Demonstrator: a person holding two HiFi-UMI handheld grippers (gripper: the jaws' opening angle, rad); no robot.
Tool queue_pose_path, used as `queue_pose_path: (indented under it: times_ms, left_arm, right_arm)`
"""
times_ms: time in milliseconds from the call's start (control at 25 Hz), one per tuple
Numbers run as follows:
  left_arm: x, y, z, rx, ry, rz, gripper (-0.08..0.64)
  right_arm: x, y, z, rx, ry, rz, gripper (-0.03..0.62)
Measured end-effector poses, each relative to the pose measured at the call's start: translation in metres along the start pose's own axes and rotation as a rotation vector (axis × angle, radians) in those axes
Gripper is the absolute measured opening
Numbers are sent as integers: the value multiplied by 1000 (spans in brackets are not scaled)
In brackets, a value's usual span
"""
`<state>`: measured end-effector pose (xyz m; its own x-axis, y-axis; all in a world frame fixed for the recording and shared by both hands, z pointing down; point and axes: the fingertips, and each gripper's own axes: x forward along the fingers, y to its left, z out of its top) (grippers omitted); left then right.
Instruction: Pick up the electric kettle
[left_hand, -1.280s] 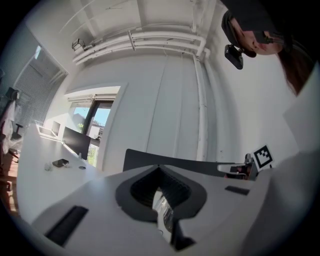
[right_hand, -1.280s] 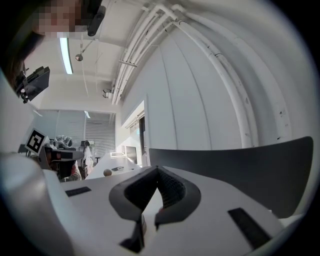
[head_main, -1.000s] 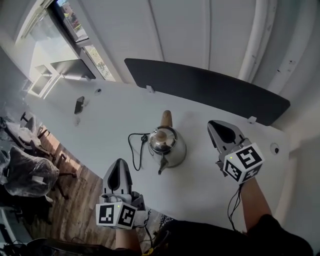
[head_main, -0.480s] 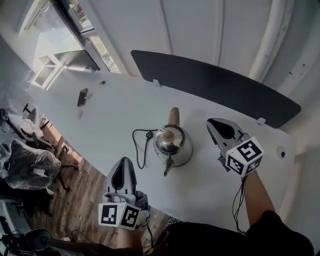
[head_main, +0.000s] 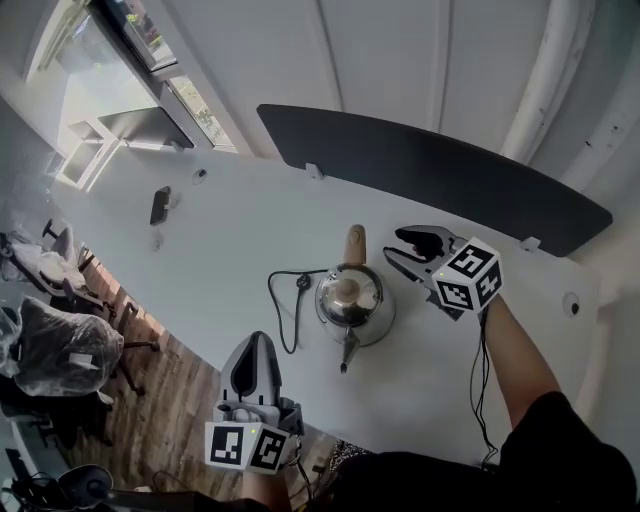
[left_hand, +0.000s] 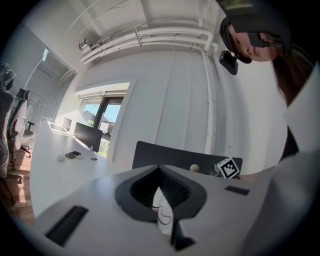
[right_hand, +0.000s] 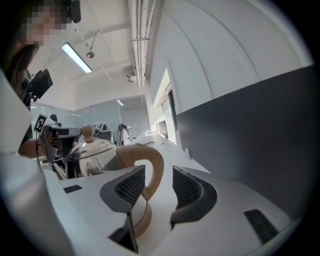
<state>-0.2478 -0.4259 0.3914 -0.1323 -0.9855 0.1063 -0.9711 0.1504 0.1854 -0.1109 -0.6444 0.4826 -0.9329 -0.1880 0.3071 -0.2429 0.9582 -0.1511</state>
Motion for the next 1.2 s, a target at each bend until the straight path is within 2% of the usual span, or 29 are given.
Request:
queue_pose_path:
  times_ms: [200,520,680,960,1160,1200]
  left_arm:
    - [2,12,3,0,-3,4,2]
    - [8,30,3,3,9,46,2]
    - [10,34,1,2,15,51,2]
    - [9,40,-6,0,30,69,2]
    - [10,43,-9,-2,30,77,2]
    - [10,44,-9,-3,30,76,2]
  right_arm:
    - [37,-5,-13,-20,74,100,206]
    - [73,3,-17,-102,153,231,209]
    - [88,8,-14,-114,143,266,207]
    - [108,10,-14,-12,94,319,207]
    - [113,17,-13,-28,94,359,202]
    - [113,19,-13,-33,98,373,182]
